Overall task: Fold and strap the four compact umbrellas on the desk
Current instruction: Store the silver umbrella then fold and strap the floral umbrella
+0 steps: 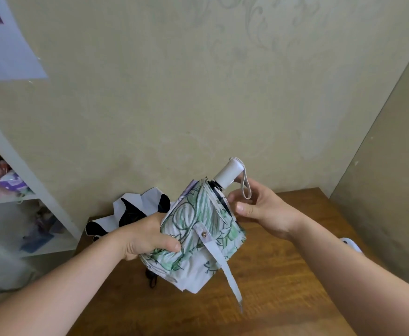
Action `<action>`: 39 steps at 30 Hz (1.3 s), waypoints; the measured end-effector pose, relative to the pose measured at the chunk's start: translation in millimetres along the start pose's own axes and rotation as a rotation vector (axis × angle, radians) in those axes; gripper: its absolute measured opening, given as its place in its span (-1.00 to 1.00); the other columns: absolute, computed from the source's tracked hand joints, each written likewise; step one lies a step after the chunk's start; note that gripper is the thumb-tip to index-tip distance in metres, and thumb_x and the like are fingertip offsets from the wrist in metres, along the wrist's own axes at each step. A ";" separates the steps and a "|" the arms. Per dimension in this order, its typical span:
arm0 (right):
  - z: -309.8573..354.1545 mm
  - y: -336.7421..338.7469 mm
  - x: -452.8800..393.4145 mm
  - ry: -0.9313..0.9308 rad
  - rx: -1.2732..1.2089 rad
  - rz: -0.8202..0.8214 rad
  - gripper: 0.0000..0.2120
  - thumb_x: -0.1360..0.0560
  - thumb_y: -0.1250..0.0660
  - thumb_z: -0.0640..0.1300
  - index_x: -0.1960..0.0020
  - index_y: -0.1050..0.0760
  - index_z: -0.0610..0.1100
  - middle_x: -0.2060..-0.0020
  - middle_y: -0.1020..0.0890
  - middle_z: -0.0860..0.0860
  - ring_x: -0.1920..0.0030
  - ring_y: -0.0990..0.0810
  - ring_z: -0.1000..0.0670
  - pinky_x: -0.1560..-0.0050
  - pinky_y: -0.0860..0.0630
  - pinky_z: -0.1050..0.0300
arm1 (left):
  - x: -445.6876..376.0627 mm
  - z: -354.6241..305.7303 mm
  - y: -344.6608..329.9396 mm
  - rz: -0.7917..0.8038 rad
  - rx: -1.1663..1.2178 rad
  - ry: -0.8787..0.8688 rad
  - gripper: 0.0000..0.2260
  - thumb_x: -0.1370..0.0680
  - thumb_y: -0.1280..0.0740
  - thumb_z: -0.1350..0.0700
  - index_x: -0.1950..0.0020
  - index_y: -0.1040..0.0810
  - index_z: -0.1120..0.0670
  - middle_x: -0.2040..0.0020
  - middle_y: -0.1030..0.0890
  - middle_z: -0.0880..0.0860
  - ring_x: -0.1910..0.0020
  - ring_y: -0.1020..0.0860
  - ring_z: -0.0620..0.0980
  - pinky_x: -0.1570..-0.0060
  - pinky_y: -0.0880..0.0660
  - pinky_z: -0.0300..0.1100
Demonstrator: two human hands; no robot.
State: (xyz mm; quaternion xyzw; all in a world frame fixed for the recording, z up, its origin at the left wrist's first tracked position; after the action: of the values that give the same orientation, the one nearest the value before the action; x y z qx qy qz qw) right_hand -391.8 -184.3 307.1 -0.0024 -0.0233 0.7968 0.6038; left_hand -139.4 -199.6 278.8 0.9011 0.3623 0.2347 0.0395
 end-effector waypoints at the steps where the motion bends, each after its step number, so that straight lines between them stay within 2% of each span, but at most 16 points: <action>1: -0.6 -1.7 -0.1 0.004 0.019 0.013 -0.10 -0.21 -0.71 0.19 -0.44 -0.46 -0.05 -0.10 -0.62 -0.22 -0.09 -0.62 -0.25 -0.25 -0.57 -0.21 | -0.7 -1.8 -0.4 0.002 -0.016 -0.003 -0.38 -0.30 -0.58 0.11 -0.36 -0.57 0.09 -0.24 -0.70 0.11 -0.24 -0.66 0.14 -0.31 -0.56 0.14; 3: 1.4 -2.2 -1.9 0.031 0.056 -0.009 -0.09 -0.19 -0.70 0.24 -0.34 -0.50 -0.22 -0.20 -0.59 -0.32 -0.24 -0.58 -0.35 -0.35 -0.51 -0.33 | -2.1 -4.7 -1.2 -0.003 -0.057 -0.001 -0.41 -0.32 -0.58 0.11 -0.35 -0.59 0.09 -0.23 -0.70 0.11 -0.23 -0.67 0.14 -0.32 -0.55 0.18; 5: 4.8 -2.9 -2.8 0.055 0.065 -0.038 -0.12 -0.18 -0.71 0.25 -0.28 -0.53 -0.27 -0.19 -0.63 -0.30 -0.27 -0.59 -0.32 -0.40 -0.47 -0.34 | -2.8 -7.5 -3.5 -0.006 -0.089 -0.005 -0.46 -0.34 -0.57 0.13 -0.33 -0.61 0.08 -0.21 -0.71 0.10 -0.22 -0.67 0.13 -0.32 -0.55 0.20; 8: 6.7 -4.8 -2.5 0.085 -0.006 -0.031 -0.16 -0.18 -0.73 0.17 -0.32 -0.53 -0.18 -0.19 -0.68 -0.24 -0.27 -0.64 -0.24 -0.38 -0.51 -0.23 | -2.6 -10.9 -11.1 0.016 -0.127 -0.014 -0.53 -0.37 -0.55 0.17 -0.28 -0.64 0.09 -0.17 -0.72 0.09 -0.19 -0.69 0.11 -0.30 -0.56 0.17; 13: 10.4 -15.7 -1.2 0.087 -0.141 0.050 0.03 -0.18 -0.73 0.15 -0.52 -0.36 -0.06 -0.35 -0.62 -0.13 -0.38 -0.59 -0.16 -0.37 -0.54 -0.06 | 1.4 -14.6 -25.1 0.145 -0.063 0.014 -0.47 -0.39 -0.53 0.25 -0.36 -0.58 0.10 -0.24 -0.70 0.09 -0.25 -0.66 0.12 -0.27 -0.58 0.06; 15: 12.1 -22.2 -0.3 0.054 -0.239 0.086 -0.02 -0.17 -0.75 0.10 -0.48 -0.42 -0.09 -0.32 -0.63 -0.17 -0.33 -0.62 -0.18 -0.29 -0.58 -0.05 | 3.0 -16.8 -31.1 0.231 -0.052 0.053 -0.48 -0.41 -0.49 0.29 -0.36 -0.57 0.07 -0.23 -0.71 0.06 -0.24 -0.66 0.08 -0.20 -0.59 -0.04; 18: 15.1 -23.4 -1.2 0.064 -0.304 0.031 -0.22 -0.13 -0.78 0.05 -0.23 -0.57 -0.17 -0.04 -0.68 -0.22 -0.07 -0.69 -0.18 -0.10 -0.64 -0.05 | 4.3 -18.5 -33.8 0.294 -0.032 0.088 -0.49 -0.42 -0.46 0.31 -0.35 -0.56 0.07 -0.23 -0.71 0.06 -0.23 -0.67 0.08 -0.17 -0.60 -0.07; 20: 15.4 -19.7 -2.3 0.099 -0.314 -0.026 -0.33 -0.15 -0.77 0.02 -0.13 -0.58 -0.18 0.05 -0.65 -0.20 0.02 -0.68 -0.18 -0.05 -0.66 -0.09 | 1.3 -18.4 -32.3 0.258 -0.044 0.092 -0.48 -0.43 -0.48 0.29 -0.38 -0.54 0.08 -0.25 -0.70 0.09 -0.25 -0.66 0.11 -0.21 -0.60 -0.01; 23: 11.2 -15.0 -4.2 0.110 -0.308 -0.065 -0.38 -0.20 -0.75 0.01 -0.11 -0.57 -0.19 0.05 -0.65 -0.22 0.02 -0.68 -0.21 -0.04 -0.65 -0.15 | -3.6 -20.3 -30.3 0.142 -0.121 0.072 -0.47 -0.44 -0.56 0.22 -0.38 -0.54 0.01 -0.23 -0.70 0.02 -0.23 -0.67 0.05 -0.30 -0.57 0.06; 27: 3.4 -6.3 -4.1 0.128 -0.305 -0.087 -0.47 -0.27 -0.72 0.03 -0.06 -0.60 -0.23 0.05 -0.67 -0.23 0.01 -0.68 -0.21 -0.06 -0.62 -0.15 | -4.7 -32.5 -33.7 0.026 -0.236 -0.023 -0.35 -0.42 -0.66 0.07 -0.42 -0.47 -0.19 -0.26 -0.67 -0.18 -0.25 -0.63 -0.17 -0.33 -0.54 -0.06; 30: -5.3 -4.0 -4.7 0.107 -0.329 -0.090 -0.40 -0.26 -0.72 0.04 -0.09 -0.58 -0.28 0.01 -0.67 -0.26 -0.02 -0.68 -0.22 -0.08 -0.62 -0.14 | -6.9 -34.3 -31.9 -0.025 -0.296 -0.030 -0.44 -0.41 -0.63 0.06 -0.34 -0.53 -0.22 -0.16 -0.70 -0.17 -0.16 -0.67 -0.15 -0.27 -0.58 0.00; 32: -7.7 -3.1 -4.6 0.048 -0.317 -0.090 -0.26 -0.20 -0.75 0.07 -0.19 -0.54 -0.28 -0.07 -0.67 -0.25 -0.11 -0.67 -0.25 -0.12 -0.62 -0.15 | -9.5 -34.4 -29.6 -0.049 -0.318 -0.040 -0.50 -0.40 -0.60 0.07 -0.27 -0.55 -0.23 -0.10 -0.72 -0.12 -0.10 -0.69 -0.06 -0.23 -0.61 0.06; 35: -0.8 19.1 -2.1 -0.032 -0.390 -0.167 0.07 -0.06 -0.78 0.15 -0.46 -0.39 -0.03 -0.29 -0.65 -0.16 -0.27 -0.63 -0.22 -0.21 -0.58 -0.17 | -12.3 -32.6 -20.0 -0.127 -0.356 -0.030 -0.50 -0.38 -0.58 0.06 -0.22 -0.53 -0.33 -0.02 -0.71 0.02 0.00 -0.68 0.17 -0.05 -0.64 0.07; 36: 9.1 32.9 0.6 -0.011 -0.348 -0.259 0.09 -0.08 -0.77 0.18 -0.49 -0.35 0.04 -0.32 -0.63 -0.12 -0.27 -0.63 -0.20 -0.18 -0.57 -0.15 | -12.5 -31.3 -15.3 -0.161 -0.388 -0.012 -0.47 -0.37 -0.57 0.04 -0.24 -0.50 -0.34 0.02 -0.70 0.00 0.06 -0.68 0.17 0.05 -0.64 0.05; 37: 22.7 48.2 5.2 0.020 -0.193 -0.380 0.01 -0.17 -0.73 0.19 -0.50 -0.35 0.09 -0.30 -0.62 -0.06 -0.25 -0.62 -0.16 -0.14 -0.56 -0.07 | -12.2 -30.9 -11.2 -0.194 -0.431 -0.002 -0.47 -0.36 -0.56 0.03 -0.25 -0.48 -0.31 0.06 -0.70 -0.04 0.15 -0.68 0.11 0.16 -0.63 0.01; 39: 59.3 64.2 11.2 0.116 0.349 -0.565 -0.34 -0.44 -0.59 0.11 -0.46 -0.43 0.09 -0.21 -0.60 0.03 -0.25 -0.60 -0.05 -0.12 -0.53 0.10 | -10.7 -32.4 -4.3 -0.258 -0.582 0.016 -0.59 -0.36 -0.53 0.02 -0.12 -0.49 -0.24 0.11 -0.67 -0.07 0.26 -0.63 -0.04 0.29 -0.58 -0.05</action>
State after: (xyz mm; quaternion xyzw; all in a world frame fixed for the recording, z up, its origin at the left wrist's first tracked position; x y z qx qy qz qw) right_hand -458.4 -192.9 364.1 0.0623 0.1483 0.5883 0.7925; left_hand -163.5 -206.8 302.2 0.7966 0.3917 0.3288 0.3222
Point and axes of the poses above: each hand's wrist, its own x-axis away from the middle knuckle, its own y-axis out of the back of the hand, z = x × y, the point moved 7 cm from there along -x, towards the middle knuckle
